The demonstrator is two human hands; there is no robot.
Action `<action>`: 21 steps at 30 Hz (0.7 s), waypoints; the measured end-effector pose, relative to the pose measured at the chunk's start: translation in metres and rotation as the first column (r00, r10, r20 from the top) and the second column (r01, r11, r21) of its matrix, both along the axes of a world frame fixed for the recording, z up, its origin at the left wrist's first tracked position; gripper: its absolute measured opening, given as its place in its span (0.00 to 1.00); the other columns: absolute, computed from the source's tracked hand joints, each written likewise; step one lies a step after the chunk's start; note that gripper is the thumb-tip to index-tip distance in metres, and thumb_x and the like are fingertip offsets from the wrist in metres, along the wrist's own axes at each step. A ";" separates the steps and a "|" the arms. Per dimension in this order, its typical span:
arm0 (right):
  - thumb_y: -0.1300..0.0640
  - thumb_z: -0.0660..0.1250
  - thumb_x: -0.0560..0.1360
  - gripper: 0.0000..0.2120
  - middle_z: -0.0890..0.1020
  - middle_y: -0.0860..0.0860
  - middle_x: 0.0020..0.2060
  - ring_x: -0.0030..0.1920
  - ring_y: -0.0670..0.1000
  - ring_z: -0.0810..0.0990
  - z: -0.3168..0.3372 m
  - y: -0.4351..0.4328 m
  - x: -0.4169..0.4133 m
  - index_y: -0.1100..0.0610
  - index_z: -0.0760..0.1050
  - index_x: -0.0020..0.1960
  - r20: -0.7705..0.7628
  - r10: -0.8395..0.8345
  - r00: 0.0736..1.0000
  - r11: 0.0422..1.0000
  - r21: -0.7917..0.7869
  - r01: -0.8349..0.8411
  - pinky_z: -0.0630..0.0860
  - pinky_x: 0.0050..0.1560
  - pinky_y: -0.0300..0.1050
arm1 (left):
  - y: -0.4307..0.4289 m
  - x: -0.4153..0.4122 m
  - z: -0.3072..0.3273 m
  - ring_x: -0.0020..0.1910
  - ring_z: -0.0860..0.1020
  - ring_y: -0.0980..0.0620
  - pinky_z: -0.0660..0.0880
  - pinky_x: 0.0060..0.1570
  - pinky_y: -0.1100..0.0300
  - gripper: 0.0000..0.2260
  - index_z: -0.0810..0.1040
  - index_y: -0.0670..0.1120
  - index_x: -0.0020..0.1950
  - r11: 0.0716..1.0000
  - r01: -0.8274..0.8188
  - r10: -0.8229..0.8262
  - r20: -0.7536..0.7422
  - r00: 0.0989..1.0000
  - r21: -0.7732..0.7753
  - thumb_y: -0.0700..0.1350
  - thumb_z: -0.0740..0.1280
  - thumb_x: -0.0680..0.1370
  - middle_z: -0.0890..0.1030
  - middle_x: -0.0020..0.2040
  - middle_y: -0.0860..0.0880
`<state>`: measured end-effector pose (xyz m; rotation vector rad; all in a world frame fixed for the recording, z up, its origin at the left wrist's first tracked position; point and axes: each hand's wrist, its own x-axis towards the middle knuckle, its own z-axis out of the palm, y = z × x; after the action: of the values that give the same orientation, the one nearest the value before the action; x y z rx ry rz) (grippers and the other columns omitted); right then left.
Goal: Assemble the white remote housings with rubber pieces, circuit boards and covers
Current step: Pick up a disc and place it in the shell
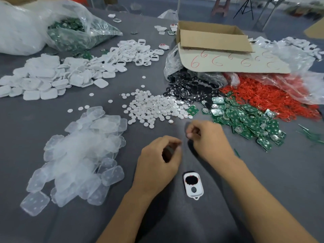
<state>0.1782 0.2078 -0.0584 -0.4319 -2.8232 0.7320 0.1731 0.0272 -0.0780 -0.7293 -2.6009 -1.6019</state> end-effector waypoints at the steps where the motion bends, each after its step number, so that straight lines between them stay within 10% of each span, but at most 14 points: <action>1: 0.69 0.68 0.69 0.15 0.80 0.43 0.33 0.34 0.41 0.76 0.000 0.004 0.015 0.49 0.76 0.37 -0.005 -0.036 0.999 0.999 -0.004 0.036 0.69 0.38 0.37 | -0.004 0.004 0.000 0.47 0.81 0.58 0.77 0.49 0.62 0.07 0.82 0.57 0.53 0.997 0.068 -0.068 0.015 0.998 -0.026 0.53 0.71 0.76 0.82 0.46 0.62; 4: 0.71 0.69 0.69 0.14 0.78 0.40 0.31 0.33 0.38 0.76 0.000 0.013 0.062 0.51 0.78 0.38 -0.045 -0.141 0.989 0.990 -0.008 0.140 0.67 0.35 0.27 | -0.013 0.017 -0.001 0.52 0.77 0.57 0.73 0.53 0.64 0.12 0.82 0.60 0.54 0.976 0.190 -0.190 0.011 0.982 -0.104 0.60 0.72 0.72 0.82 0.47 0.64; 10: 0.70 0.72 0.71 0.14 0.80 0.42 0.34 0.36 0.46 0.78 -0.008 0.016 0.112 0.50 0.79 0.41 -0.098 -0.195 0.976 0.980 0.010 0.197 0.73 0.39 0.42 | -0.011 0.026 0.002 0.52 0.72 0.60 0.69 0.56 0.61 0.07 0.85 0.63 0.49 0.942 0.223 -0.234 -0.015 0.972 -0.249 0.58 0.75 0.72 0.81 0.43 0.63; 21: 0.63 0.76 0.71 0.09 0.81 0.43 0.32 0.37 0.47 0.80 -0.011 0.016 0.122 0.51 0.80 0.38 -0.092 -0.307 0.947 0.950 -0.089 0.299 0.72 0.39 0.42 | 0.002 0.025 0.009 0.53 0.69 0.63 0.65 0.49 0.68 0.04 0.85 0.64 0.41 0.957 0.174 -0.113 0.252 0.961 -0.233 0.54 0.77 0.70 0.82 0.39 0.61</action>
<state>0.2999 0.2234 -0.0699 -0.7951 -2.5555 0.7692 0.1984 0.0295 -0.0694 -0.8024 -3.0326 -1.4895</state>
